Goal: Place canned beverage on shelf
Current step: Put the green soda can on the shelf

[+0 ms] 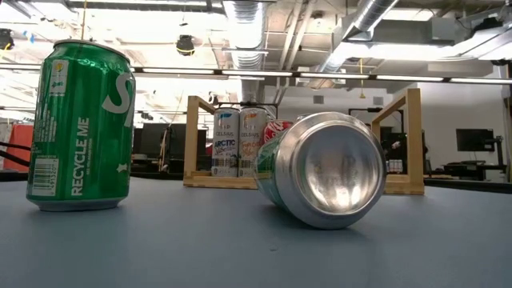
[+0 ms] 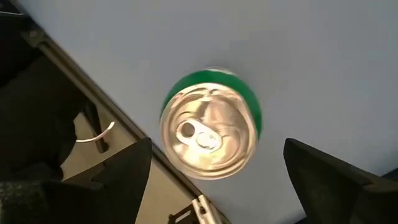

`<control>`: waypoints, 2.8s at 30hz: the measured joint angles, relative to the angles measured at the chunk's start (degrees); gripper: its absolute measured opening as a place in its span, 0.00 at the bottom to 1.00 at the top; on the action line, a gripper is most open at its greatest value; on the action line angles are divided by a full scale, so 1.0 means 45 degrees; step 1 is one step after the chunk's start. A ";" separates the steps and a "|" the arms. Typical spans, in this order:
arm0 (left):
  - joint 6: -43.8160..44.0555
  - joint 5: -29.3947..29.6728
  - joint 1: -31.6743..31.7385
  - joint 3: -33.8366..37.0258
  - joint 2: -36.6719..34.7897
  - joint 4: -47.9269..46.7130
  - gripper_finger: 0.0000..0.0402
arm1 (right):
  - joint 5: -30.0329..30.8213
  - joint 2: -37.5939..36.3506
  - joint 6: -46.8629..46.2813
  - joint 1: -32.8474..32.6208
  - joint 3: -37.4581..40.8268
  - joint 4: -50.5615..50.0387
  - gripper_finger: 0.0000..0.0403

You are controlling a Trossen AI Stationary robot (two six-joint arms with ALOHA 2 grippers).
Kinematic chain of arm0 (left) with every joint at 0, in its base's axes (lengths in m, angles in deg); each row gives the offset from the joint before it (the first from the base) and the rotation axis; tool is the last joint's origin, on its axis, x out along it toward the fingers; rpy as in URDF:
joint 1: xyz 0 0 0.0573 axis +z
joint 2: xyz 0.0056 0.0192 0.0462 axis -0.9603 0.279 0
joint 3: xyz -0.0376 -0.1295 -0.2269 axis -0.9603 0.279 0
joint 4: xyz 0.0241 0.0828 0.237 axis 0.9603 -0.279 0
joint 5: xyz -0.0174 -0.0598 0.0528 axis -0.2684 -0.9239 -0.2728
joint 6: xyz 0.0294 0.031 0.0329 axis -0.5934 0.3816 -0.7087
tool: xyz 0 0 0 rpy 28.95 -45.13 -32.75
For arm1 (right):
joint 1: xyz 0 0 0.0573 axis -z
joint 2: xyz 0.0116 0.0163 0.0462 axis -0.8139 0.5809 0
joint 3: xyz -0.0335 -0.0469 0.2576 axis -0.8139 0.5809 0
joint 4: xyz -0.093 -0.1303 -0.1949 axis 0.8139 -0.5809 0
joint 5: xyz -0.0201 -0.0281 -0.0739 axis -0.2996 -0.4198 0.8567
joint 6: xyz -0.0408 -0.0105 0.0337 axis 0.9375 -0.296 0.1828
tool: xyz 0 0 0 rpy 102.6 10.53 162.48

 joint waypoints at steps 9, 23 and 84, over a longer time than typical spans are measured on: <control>0.0024 0.0000 -0.0004 0.0000 0.0000 0.0005 0.65 | -0.0277 -0.0019 0.0097 0.0188 0.0613 0.0468 0.88; 0.0044 0.0003 -0.0005 0.0000 0.0000 -0.0058 0.65 | -0.0287 -0.0010 0.0565 0.0838 0.0868 0.0801 0.82; 0.0600 0.0182 -0.0002 0.0000 0.0000 -0.0520 0.65 | 0.3401 -0.1349 1.3472 0.4094 -0.0269 -0.0492 0.54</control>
